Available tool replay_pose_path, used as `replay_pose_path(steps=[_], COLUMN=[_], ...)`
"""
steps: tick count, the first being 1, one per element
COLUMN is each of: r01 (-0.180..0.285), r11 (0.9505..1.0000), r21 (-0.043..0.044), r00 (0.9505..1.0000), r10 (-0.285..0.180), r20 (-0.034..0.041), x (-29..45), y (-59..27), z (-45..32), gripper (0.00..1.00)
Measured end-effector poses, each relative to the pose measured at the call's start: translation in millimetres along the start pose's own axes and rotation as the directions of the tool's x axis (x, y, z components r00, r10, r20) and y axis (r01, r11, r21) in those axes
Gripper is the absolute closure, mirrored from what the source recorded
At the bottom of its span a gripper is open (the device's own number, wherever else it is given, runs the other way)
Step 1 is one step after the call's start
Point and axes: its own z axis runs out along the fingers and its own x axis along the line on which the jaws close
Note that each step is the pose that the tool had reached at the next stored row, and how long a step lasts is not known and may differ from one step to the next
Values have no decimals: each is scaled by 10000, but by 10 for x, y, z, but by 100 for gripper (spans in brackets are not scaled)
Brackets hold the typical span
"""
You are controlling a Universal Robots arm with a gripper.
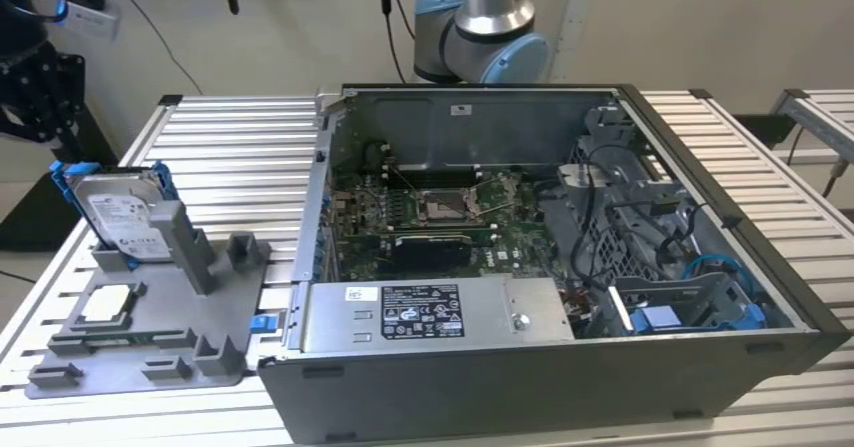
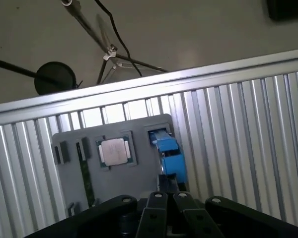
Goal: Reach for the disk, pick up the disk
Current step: 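Pick up the disk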
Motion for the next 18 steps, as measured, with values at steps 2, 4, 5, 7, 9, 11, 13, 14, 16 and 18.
replay_pose_path(steps=[2,4,5,7,9,11,13,14,16,18], r01=[319,399,399,427,430,432,433,434,435,437], r11=[9995,9992,9992,9991,9991,9991,9991,9991,9991,9990], r21=[-1,-1,0,-1,-1,-2,-2,-2,-2,1], r00=[9995,9992,9992,9991,9991,9991,9991,9991,9991,9990], r10=[-319,-399,-399,-427,-430,-432,-433,-434,-435,-437], r20=[-6,-5,-6,-7,-7,-7,-7,-7,-7,-6], x=[-1,-5,-5,-4,-4,-4,-4,-4,-5,-4], y=[0,1,1,1,0,1,1,1,1,0], z=[6,8,9,8,8,8,8,8,8,8], gripper=[100,100,100,100,100,0,0,0,0,0])
